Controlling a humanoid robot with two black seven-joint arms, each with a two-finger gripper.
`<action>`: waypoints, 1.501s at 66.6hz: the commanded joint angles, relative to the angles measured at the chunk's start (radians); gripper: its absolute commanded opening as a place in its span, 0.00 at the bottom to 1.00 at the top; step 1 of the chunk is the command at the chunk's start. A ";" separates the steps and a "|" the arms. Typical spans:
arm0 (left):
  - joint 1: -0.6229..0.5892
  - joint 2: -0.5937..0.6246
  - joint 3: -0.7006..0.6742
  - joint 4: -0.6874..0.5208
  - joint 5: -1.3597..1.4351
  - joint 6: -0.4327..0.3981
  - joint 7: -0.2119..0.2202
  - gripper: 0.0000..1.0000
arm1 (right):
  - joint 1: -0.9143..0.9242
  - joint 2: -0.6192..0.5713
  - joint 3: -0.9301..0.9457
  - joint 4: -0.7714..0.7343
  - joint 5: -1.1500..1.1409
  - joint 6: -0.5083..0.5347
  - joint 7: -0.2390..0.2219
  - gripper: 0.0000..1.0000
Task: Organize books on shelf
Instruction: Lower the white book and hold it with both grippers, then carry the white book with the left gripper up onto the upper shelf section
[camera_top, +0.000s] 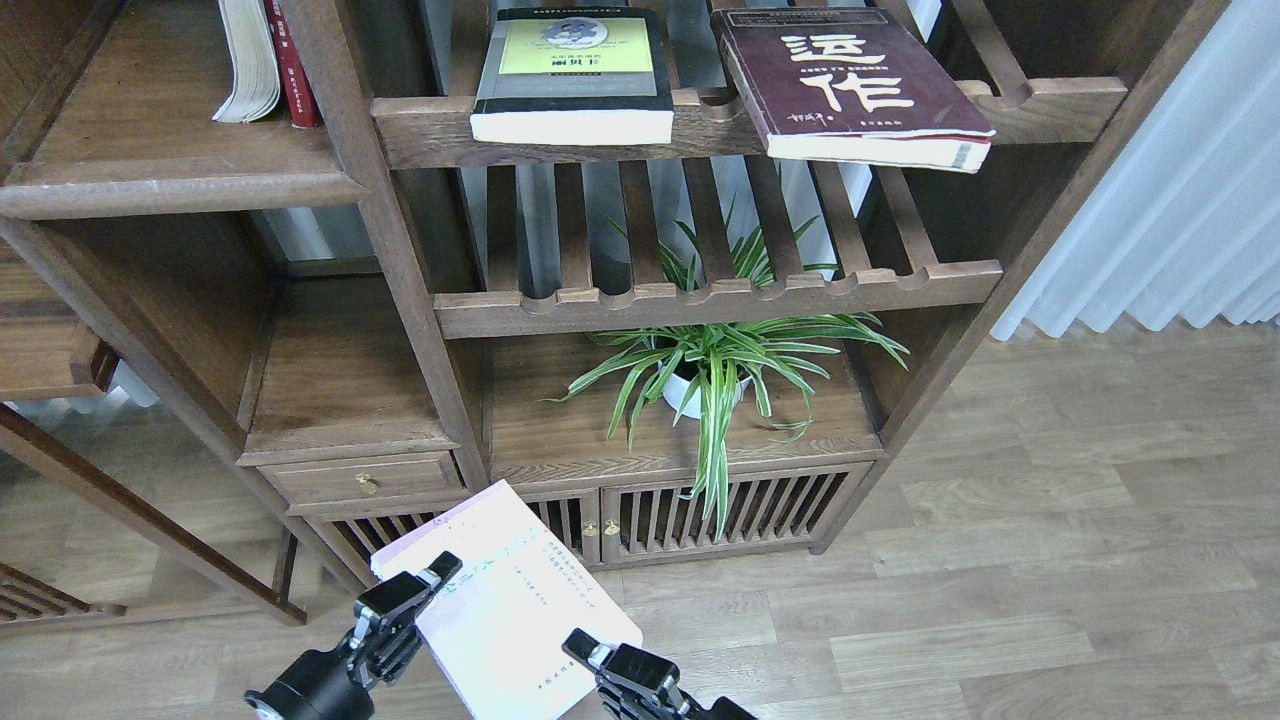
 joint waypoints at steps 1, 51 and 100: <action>0.003 0.001 -0.215 -0.002 0.002 0.000 -0.002 0.02 | 0.005 0.009 0.000 0.000 0.000 -0.001 0.000 1.00; 0.000 0.038 -0.283 0.008 -0.001 0.000 -0.002 0.02 | 0.008 0.012 0.000 -0.008 0.000 -0.001 0.000 1.00; 0.001 0.045 -0.297 0.025 0.008 0.000 0.002 0.02 | 0.012 0.013 0.003 -0.044 0.000 -0.001 -0.001 1.00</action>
